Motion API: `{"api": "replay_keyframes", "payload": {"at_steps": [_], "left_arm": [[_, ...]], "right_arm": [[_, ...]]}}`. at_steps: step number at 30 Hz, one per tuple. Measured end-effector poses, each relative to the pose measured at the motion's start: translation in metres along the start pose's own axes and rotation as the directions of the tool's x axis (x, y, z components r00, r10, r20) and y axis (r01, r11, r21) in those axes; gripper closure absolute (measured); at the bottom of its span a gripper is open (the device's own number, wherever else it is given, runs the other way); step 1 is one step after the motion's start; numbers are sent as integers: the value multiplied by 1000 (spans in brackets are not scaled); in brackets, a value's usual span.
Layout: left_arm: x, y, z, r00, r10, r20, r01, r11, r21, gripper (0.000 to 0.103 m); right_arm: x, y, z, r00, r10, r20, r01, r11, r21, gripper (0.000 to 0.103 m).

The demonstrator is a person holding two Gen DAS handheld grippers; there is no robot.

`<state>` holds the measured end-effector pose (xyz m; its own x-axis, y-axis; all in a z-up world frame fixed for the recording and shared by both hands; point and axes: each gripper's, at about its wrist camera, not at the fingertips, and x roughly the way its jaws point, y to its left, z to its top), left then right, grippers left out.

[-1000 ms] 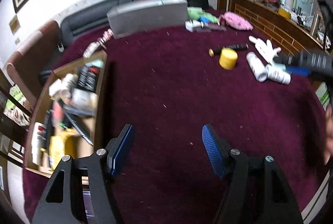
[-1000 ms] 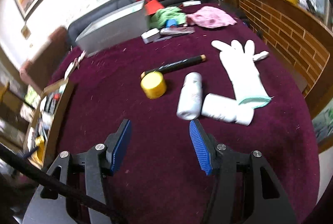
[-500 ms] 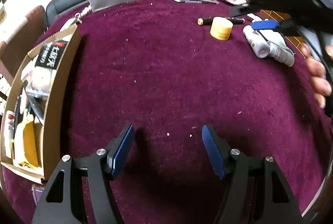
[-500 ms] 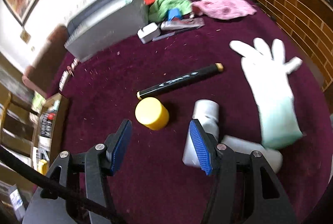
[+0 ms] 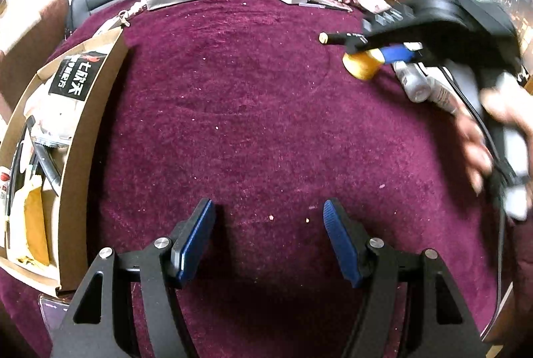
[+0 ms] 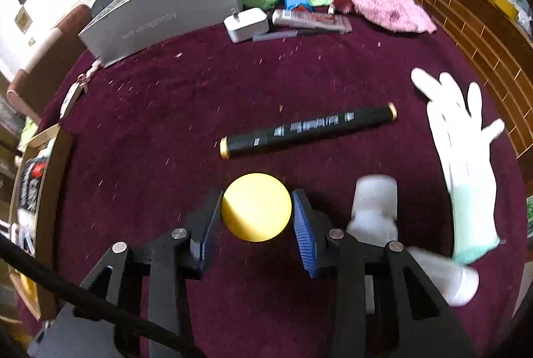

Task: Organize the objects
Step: 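Grasp the yellow round jar with the right tool, then pass the yellow jar from the right tool into the left tool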

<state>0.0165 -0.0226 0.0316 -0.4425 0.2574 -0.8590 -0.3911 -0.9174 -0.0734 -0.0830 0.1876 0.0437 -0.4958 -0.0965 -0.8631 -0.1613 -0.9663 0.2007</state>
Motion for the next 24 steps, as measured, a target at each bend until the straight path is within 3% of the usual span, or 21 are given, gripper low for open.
{"api": "replay_keyframes", "payload": {"at_steps": [6, 10, 12, 14, 15, 17, 19, 24], "left_arm": [[-4, 8, 5, 1000, -20, 22, 21, 999, -30, 42], [-3, 9, 4, 999, -36, 19, 37, 998, -44, 42], [-8, 8, 3, 999, -42, 30, 43, 998, -38, 42], [-13, 5, 1, 998, -51, 39, 53, 998, -35, 42], [-15, 5, 1, 997, -57, 44, 58, 998, -33, 42], [-17, 4, 1, 996, -71, 50, 72, 997, -28, 42], [-19, 1, 2, 994, -91, 57, 92, 996, -20, 42], [-17, -11, 4, 992, -111, 52, 111, 994, 16, 42]], "right_arm": [[-30, 1, -54, 987, 133, -88, -135, 991, -17, 65], [-45, 9, -90, 955, 246, -164, -256, 966, -41, 62], [-57, 5, -91, 945, 293, -142, -300, 954, -28, 62], [-78, -10, -76, 964, 265, -23, -265, 964, -16, 57], [-84, -16, -70, 972, 235, 15, -235, 972, -3, 47], [-93, -34, -51, 988, 117, 99, -122, 992, 43, 44], [-89, -46, -36, 992, 60, 114, -69, 995, 77, 44], [-56, -65, -12, 999, 4, 50, -11, 989, 145, 44]]}}
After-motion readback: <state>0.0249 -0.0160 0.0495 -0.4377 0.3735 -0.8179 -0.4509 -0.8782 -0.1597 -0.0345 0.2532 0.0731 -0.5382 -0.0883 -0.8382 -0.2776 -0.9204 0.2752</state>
